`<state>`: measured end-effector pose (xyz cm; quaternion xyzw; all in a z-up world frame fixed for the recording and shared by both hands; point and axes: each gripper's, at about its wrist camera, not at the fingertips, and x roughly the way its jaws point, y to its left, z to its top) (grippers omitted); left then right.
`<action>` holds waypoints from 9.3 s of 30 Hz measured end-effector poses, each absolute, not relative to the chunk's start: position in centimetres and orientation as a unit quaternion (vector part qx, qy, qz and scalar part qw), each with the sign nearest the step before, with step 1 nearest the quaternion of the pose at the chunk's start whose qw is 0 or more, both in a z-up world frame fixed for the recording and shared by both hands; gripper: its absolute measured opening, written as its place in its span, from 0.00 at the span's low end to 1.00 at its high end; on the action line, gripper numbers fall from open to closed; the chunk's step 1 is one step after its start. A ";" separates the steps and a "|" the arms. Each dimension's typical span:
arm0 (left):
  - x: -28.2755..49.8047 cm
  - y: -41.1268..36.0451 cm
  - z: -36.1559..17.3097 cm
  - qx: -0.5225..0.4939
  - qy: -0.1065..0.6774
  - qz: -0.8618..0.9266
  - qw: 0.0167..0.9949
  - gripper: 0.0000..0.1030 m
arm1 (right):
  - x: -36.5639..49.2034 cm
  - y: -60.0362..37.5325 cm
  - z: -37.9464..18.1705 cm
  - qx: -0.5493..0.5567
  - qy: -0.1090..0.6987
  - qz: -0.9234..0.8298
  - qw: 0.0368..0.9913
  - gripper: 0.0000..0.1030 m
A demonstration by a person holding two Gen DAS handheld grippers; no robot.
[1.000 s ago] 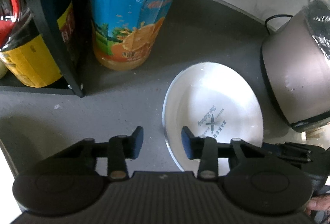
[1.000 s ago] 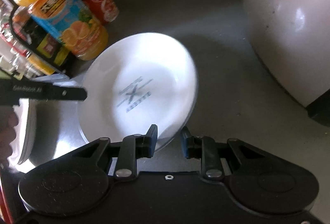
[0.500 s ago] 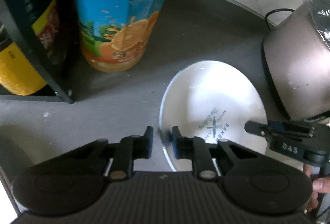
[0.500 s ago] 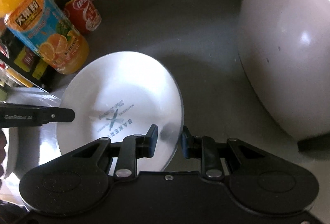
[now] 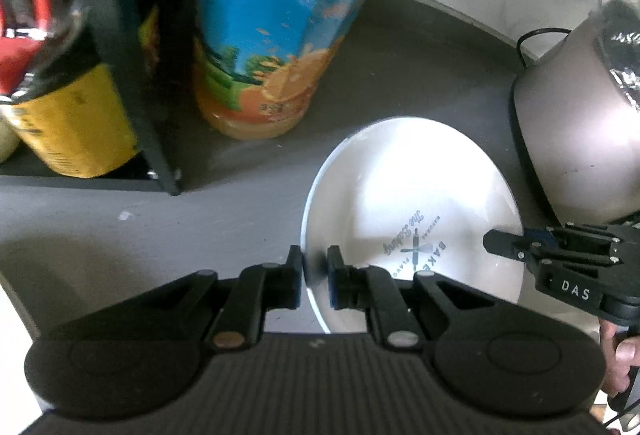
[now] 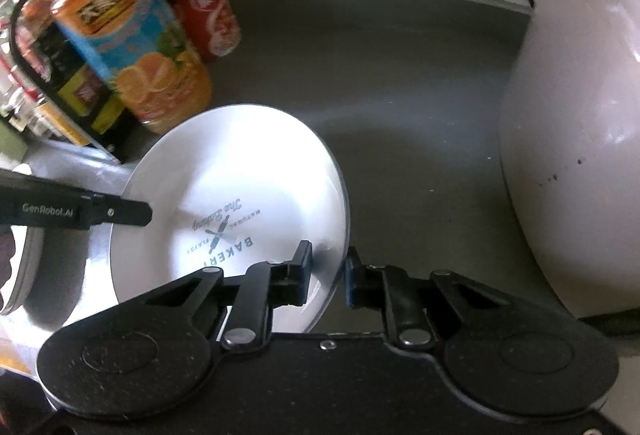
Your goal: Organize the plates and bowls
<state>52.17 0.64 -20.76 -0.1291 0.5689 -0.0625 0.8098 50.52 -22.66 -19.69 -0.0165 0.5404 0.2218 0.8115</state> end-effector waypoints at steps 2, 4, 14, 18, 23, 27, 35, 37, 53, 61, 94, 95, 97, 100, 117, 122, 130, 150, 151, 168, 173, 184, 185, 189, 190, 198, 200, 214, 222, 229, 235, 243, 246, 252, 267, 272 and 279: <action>52.1 1.1 -20.1 -0.131 0.566 -0.060 0.812 0.10 | 50.4 -22.3 -19.1 -0.021 0.544 0.229 0.807 0.16; 51.9 1.5 -19.5 -0.131 0.561 -0.057 0.815 0.10 | 50.4 -21.8 -18.3 -0.023 0.547 0.234 0.803 0.16; 49.5 4.6 -17.6 -0.157 0.545 -0.031 0.823 0.10 | 49.8 -17.8 -14.9 -0.058 0.549 0.270 0.789 0.16; 47.9 6.1 -16.8 -0.170 0.535 -0.016 0.827 0.10 | 49.4 -16.2 -13.8 -0.065 0.554 0.291 0.777 0.16; 45.8 9.3 -15.7 -0.193 0.520 -0.004 0.832 0.10 | 48.9 -13.9 -12.5 -0.073 0.549 0.312 0.772 0.16; 44.7 11.2 -14.9 -0.206 0.511 0.001 0.834 0.10 | 48.3 -12.7 -11.8 -0.070 0.547 0.327 0.767 0.16; 43.1 13.5 -14.4 -0.215 0.507 0.009 0.835 0.10 | 47.1 -10.4 -10.5 -0.093 0.549 0.342 0.757 0.16; 42.6 14.2 -14.2 -0.217 0.504 0.012 0.836 0.10 | 46.8 -9.7 -10.0 -0.102 0.548 0.344 0.756 0.16; 38.2 21.1 -14.6 -0.235 0.497 0.038 0.835 0.10 | 44.3 -1.9 -9.8 -0.124 0.557 0.364 0.736 0.16; 36.1 24.9 -15.4 -0.248 0.500 0.058 0.828 0.10 | 42.9 2.7 -11.1 -0.132 0.566 0.366 0.727 0.17; 34.7 29.2 -17.9 -0.253 0.515 0.074 0.815 0.10 | 41.2 9.5 -12.7 -0.162 0.578 0.348 0.720 0.19; 34.6 29.4 -17.8 -0.253 0.514 0.076 0.816 0.10 | 41.3 9.7 -12.7 -0.162 0.578 0.349 0.720 0.19; 34.6 29.8 -17.8 -0.253 0.515 0.079 0.815 0.10 | 41.3 10.2 -12.8 -0.161 0.579 0.350 0.719 0.19; 34.3 30.3 -18.0 -0.256 0.516 0.079 0.814 0.10 | 41.2 10.8 -13.1 -0.160 0.582 0.355 0.714 0.19; 34.8 29.8 -17.8 -0.231 0.526 0.075 0.815 0.10 | 41.0 11.8 -14.0 -0.152 0.608 0.328 0.707 0.28; 35.1 29.4 -18.0 -0.226 0.530 0.074 0.814 0.09 | 41.0 11.3 -13.9 -0.138 0.613 0.323 0.708 0.29; 35.4 29.0 -18.7 -0.225 0.536 0.070 0.811 0.09 | 41.6 9.8 -13.5 -0.090 0.628 0.304 0.711 0.29; 36.0 28.1 -16.7 -0.168 0.575 0.078 0.797 0.14 | 40.8 6.3 -10.9 -0.038 0.607 0.273 0.745 0.44; 35.9 28.1 -16.4 -0.166 0.574 0.077 0.798 0.16 | 40.5 5.8 -10.6 -0.033 0.603 0.268 0.750 0.46; 31.9 22.1 -10.0 -0.140 0.515 0.048 0.844 0.65 | 33.5 -3.5 -3.7 0.018 0.521 0.216 0.826 0.87; 28.6 19.0 -6.9 -0.145 0.482 0.048 0.863 0.75 | 30.3 -6.8 -1.0 0.019 0.473 0.200 0.858 0.91; 20.1 12.7 -1.7 -0.111 0.434 0.055 0.892 1.00 | 22.8 -13.8 1.0 0.077 0.444 0.154 0.879 1.00; 19.3 12.3 -1.3 -0.113 0.432 0.055 0.893 1.00 | 22.2 -14.1 1.2 0.080 0.443 0.151 0.880 1.00; 17.2 11.1 -0.3 -0.104 0.424 0.040 0.899 1.00 | 19.8 -14.5 2.0 0.083 0.438 0.151 0.882 1.00; 16.8 11.0 -0.1 -0.102 0.418 0.036 0.902 1.00 | 19.2 -14.4 2.1 0.080 0.437 0.151 0.883 1.00; 14.6 10.8 1.1 -0.078 0.403 -0.006 0.912 1.00 | 15.6 -14.8 3.1 0.087 0.429 0.126 0.890 1.00; 14.2 11.0 1.2 -0.073 0.403 -0.016 0.912 1.00 | 15.1 -14.8 3.3 0.092 0.424 0.114 0.894 1.00; 11.0 13.0 1.7 -0.033 0.372 -0.072 0.925 1.00 | 10.7 -11.8 4.4 0.084 0.395 0.042 0.914 1.00; 10.3 13.5 0.8 -0.037 0.379 -0.082 0.921 1.00 | 9.1 -10.1 4.1 0.083 0.399 0.041 0.912 1.00; 9.4 13.5 -0.1 -0.019 0.382 -0.063 0.922 1.00 | 8.0 -9.2 4.2 0.084 0.396 0.040 0.914 1.00; 9.1 14.2 -0.7 -0.024 0.389 -0.050 0.920 1.00 | 7.8 -8.7 3.6 0.078 0.398 0.047 0.913 1.00; 8.4 13.9 -1.2 -0.014 0.387 -0.049 0.921 1.00 | 7.7 -8.6 3.1 0.085 0.396 0.058 0.912 1.00; 8.2 13.6 -1.1 -0.009 0.385 -0.049 0.921 1.00 | 7.7 -8.5 3.0 0.084 0.397 0.058 0.912 1.00; 8.2 12.9 -1.1 0.010 0.377 -0.054 0.925 1.00 | 7.7 -9.0 2.5 0.093 0.404 0.056 0.908 1.00; 8.3 12.5 -1.4 -0.004 0.384 -0.055 0.922 1.00 | 7.5 -9.4 2.3 0.090 0.403 0.051 0.909 1.00; 8.3 12.4 -1.2 -0.003 0.380 -0.054 0.923 1.00 | 7.6 -9.3 2.6 0.088 0.397 0.054 0.912 1.00; 8.2 12.5 -1.2 -0.004 0.379 -0.051 0.924 1.00 | 7.7 -9.1 2.8 0.077 0.391 0.053 0.916 1.00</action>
